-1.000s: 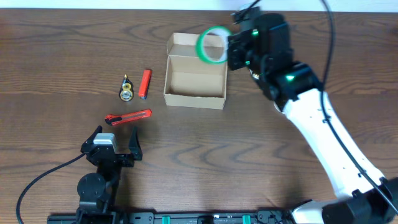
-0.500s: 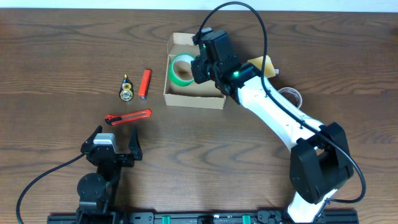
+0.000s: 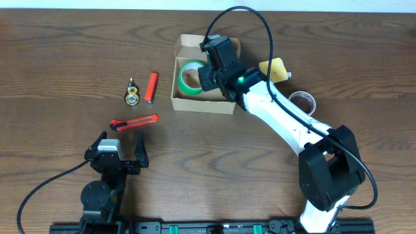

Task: Pack container
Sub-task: 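Carry the green tape with the right gripper and lower it into the box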

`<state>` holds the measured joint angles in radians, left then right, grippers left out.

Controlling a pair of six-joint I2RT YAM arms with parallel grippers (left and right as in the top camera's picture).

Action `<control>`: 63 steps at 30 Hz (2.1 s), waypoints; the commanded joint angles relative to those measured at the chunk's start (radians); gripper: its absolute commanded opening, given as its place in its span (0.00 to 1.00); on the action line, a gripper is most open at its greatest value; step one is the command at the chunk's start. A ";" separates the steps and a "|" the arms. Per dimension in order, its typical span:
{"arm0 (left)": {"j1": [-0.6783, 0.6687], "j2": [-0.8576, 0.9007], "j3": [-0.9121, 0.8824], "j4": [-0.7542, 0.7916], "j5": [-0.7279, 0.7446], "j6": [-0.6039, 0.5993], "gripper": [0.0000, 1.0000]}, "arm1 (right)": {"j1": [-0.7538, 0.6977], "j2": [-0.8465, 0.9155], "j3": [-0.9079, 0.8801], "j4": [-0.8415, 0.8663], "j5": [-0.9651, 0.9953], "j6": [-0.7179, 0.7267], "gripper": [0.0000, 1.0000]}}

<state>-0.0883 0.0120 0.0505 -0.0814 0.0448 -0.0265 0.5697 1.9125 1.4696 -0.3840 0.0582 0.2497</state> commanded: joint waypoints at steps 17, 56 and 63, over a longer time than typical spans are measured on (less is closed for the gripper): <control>0.005 -0.007 -0.037 -0.011 -0.012 -0.003 0.95 | 0.021 0.091 0.008 0.044 0.018 0.034 0.01; 0.005 -0.007 -0.037 -0.011 -0.012 -0.003 0.96 | 0.021 0.047 0.011 0.129 0.049 0.072 0.48; 0.005 -0.006 -0.037 -0.011 -0.012 -0.003 0.95 | 0.019 -0.135 0.011 -0.111 0.053 0.133 0.47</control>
<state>-0.0883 0.0120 0.0505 -0.0811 0.0448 -0.0265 0.5804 1.8648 1.4700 -0.4511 0.1047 0.3256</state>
